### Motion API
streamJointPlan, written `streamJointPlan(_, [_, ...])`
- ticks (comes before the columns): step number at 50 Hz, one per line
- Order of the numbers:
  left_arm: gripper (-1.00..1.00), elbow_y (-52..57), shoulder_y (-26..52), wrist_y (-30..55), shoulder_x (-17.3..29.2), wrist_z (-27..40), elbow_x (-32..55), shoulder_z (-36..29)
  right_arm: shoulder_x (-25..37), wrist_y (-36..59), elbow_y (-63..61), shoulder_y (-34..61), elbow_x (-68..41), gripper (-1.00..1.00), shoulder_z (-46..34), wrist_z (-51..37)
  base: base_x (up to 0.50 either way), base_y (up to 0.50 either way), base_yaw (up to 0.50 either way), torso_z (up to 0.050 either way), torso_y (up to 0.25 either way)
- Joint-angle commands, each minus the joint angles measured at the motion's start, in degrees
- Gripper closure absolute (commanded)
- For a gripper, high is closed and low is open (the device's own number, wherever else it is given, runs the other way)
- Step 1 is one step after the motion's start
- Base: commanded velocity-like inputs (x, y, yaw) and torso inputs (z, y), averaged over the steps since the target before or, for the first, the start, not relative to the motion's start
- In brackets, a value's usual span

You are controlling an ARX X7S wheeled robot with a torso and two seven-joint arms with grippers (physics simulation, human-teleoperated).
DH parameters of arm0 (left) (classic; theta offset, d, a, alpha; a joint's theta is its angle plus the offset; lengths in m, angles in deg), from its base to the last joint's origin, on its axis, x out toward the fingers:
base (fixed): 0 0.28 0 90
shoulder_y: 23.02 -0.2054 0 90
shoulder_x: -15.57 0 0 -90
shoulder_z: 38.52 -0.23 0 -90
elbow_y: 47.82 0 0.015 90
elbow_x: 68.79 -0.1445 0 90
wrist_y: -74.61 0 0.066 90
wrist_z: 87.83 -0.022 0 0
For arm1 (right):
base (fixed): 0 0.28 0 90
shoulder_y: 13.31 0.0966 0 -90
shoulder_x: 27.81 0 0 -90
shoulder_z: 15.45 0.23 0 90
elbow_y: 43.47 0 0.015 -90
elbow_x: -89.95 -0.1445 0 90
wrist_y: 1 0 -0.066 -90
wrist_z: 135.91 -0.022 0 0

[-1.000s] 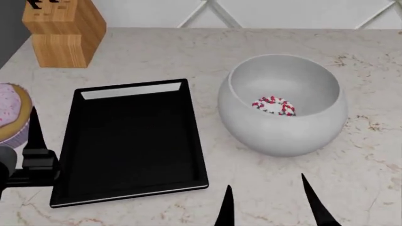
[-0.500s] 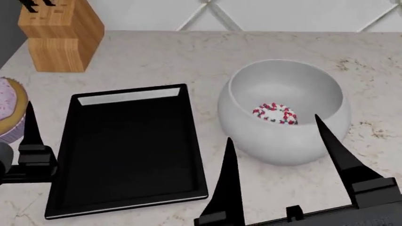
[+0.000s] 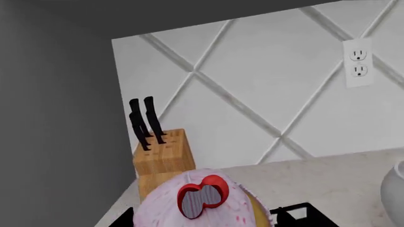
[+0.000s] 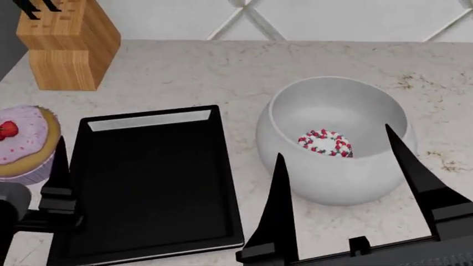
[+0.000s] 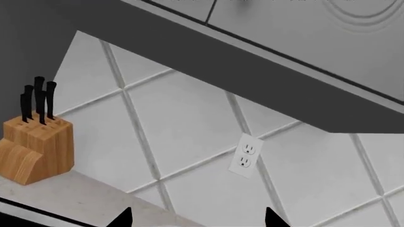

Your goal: Pick up the bowl with cake and place it on the tray. Pick up the cupcake and place it on the tray.

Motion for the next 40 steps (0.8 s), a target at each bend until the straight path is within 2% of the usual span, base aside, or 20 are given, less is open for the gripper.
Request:
streamJointPlan(1, [1.00,-0.45,-1.14,-0.76,0.05,-1.26,3.66,-0.85,1.34,-1.09,0.11,2.39,-1.26,-1.00,-2.51,-1.41,0.00,0.00,0.00,0.000,0.000])
streamJointPlan(7, [1.00,-0.86,-2.76,-1.29,0.05,-2.40,4.13,-2.23,1.61,-1.48,0.07,3.15,-1.57,-1.00,-3.15,-1.65,0.00,0.00,0.00,0.000,0.000])
streamJointPlan(8, [1.00,0.98,-6.83,-1.28,0.80,-3.07,5.21,-3.52,1.91,-1.74,-0.23,3.06,-1.60,-1.00,-3.36,-1.98,0.00,0.00,0.00,0.000,0.000])
streamJointPlan(22, [1.00,3.59,-9.16,-0.76,1.59,-2.49,6.21,-4.13,4.20,-4.47,-0.51,7.95,-3.00,-1.00,-9.97,-5.45,0.00,0.00,0.00,0.000,0.000])
streamJointPlan(29, [1.00,-0.14,-9.48,-3.03,1.41,-3.56,5.28,-3.83,5.65,-6.78,-0.48,11.96,-3.55,-1.00,-15.38,-7.52,0.00,0.00,0.00,0.000,0.000])
streamJointPlan(40, [1.00,-5.40,-9.43,-5.37,0.53,-4.95,4.21,-4.39,6.67,-8.64,-0.40,15.13,-3.84,-1.00,-19.54,-8.88,0.00,0.00,0.00,0.000,0.000])
